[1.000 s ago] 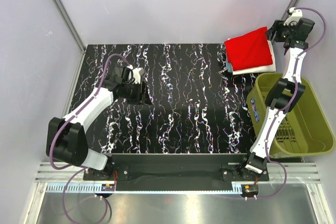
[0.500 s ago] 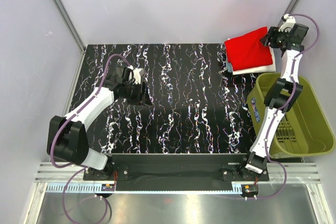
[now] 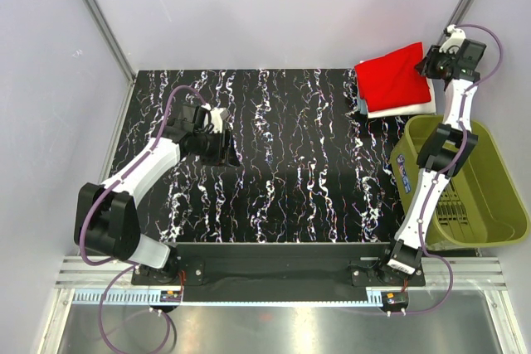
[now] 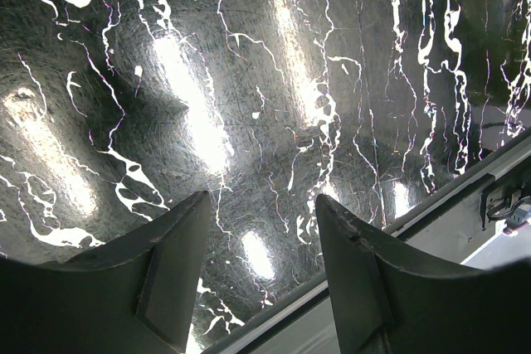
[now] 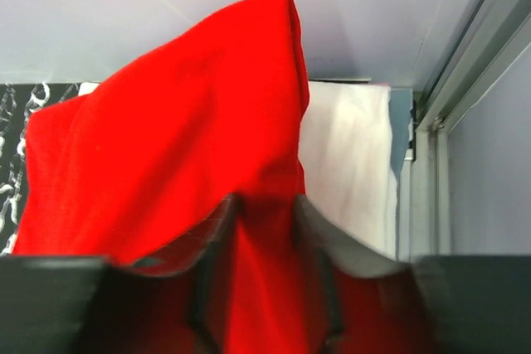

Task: Fold and stack the t-shirts
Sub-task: Neatly place the folded tshirt to the corner

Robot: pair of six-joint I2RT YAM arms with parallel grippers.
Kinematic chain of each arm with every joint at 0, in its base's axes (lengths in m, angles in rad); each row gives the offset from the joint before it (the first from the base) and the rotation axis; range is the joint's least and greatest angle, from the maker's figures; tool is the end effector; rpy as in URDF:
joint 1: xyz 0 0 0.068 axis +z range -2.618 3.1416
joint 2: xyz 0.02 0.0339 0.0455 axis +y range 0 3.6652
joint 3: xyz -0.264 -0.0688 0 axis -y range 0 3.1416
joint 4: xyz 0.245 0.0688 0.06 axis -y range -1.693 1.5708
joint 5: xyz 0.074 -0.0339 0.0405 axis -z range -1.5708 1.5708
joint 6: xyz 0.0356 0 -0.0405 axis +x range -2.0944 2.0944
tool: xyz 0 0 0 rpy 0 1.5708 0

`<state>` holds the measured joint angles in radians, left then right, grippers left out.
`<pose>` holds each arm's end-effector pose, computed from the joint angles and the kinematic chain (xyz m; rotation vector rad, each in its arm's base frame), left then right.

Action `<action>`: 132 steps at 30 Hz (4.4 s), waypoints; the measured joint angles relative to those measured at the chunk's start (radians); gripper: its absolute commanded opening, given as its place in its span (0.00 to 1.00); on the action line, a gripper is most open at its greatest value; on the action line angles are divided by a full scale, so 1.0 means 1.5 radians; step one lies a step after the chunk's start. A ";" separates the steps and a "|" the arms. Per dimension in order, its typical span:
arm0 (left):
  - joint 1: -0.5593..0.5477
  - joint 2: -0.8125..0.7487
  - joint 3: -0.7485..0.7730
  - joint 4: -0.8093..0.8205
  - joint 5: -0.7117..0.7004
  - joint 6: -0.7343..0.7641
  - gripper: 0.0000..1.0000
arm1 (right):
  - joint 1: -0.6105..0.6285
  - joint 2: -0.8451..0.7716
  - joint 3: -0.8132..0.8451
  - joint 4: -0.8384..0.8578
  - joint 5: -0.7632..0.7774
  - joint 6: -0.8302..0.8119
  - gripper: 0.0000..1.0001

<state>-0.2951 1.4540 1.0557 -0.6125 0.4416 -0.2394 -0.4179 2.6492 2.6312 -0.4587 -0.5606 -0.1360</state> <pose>0.2776 -0.1003 0.2460 0.2415 2.6093 -0.7647 0.5480 -0.2226 0.2461 -0.0644 1.9751 0.2149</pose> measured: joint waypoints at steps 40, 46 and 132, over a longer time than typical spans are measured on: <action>0.000 -0.018 0.000 0.000 0.000 0.000 0.59 | 0.032 -0.165 -0.141 0.006 0.285 0.134 0.60; 0.000 -0.033 0.000 0.000 0.001 0.000 0.59 | 0.158 -0.243 -0.194 0.028 0.363 0.073 0.44; 0.000 -0.050 -0.012 0.008 0.023 -0.001 0.59 | 0.354 0.011 -0.111 0.205 0.614 -0.160 0.71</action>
<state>-0.2951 1.3785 1.0382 -0.6006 0.4759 -0.2401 0.1127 2.6656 2.4649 -0.1516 0.3599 -0.3759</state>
